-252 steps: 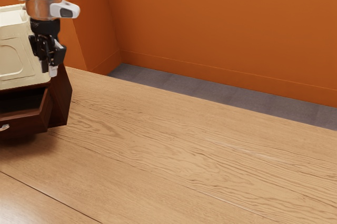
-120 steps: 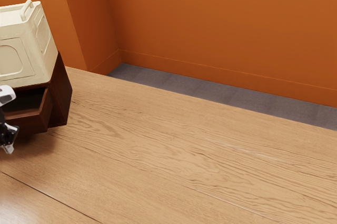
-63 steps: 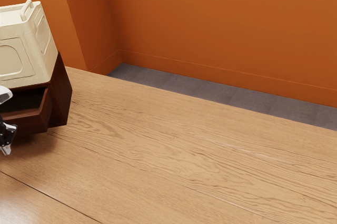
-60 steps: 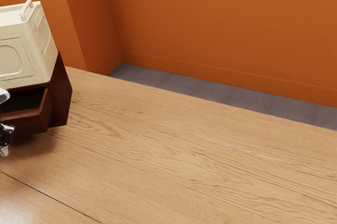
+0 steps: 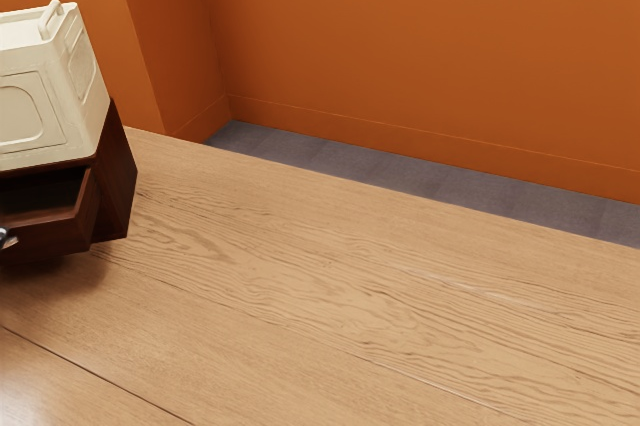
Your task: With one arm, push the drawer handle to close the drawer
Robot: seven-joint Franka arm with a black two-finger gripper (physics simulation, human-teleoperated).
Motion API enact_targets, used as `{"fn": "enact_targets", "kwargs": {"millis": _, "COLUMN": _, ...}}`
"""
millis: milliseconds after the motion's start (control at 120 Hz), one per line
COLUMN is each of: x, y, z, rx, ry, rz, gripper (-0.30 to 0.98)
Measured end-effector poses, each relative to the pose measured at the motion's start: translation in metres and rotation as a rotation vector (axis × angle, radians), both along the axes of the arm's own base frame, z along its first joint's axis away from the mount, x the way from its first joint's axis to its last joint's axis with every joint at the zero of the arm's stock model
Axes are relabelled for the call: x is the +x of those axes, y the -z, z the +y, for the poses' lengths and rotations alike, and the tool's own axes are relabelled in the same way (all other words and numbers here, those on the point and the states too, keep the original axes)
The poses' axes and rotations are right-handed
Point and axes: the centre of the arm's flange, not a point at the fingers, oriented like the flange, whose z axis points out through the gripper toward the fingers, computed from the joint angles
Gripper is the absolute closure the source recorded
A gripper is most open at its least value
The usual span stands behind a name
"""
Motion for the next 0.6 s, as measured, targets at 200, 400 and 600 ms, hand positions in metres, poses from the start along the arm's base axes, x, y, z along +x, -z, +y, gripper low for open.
{"fn": "enact_targets", "kwargs": {"millis": 200, "x": 0.009, "y": 0.001, "z": 0.014, "rx": 0.047, "ry": 0.055, "rz": 0.001, "gripper": 0.79}}
{"fn": "enact_targets", "kwargs": {"millis": 400, "x": 0.017, "y": 0.008, "z": 0.023, "rx": 0.096, "ry": 0.1, "rz": -0.014, "gripper": 0.79}}
{"fn": "enact_targets", "kwargs": {"millis": 600, "x": 0.036, "y": 0.001, "z": 0.044, "rx": 0.149, "ry": 0.137, "rz": -0.043, "gripper": 0.79}}
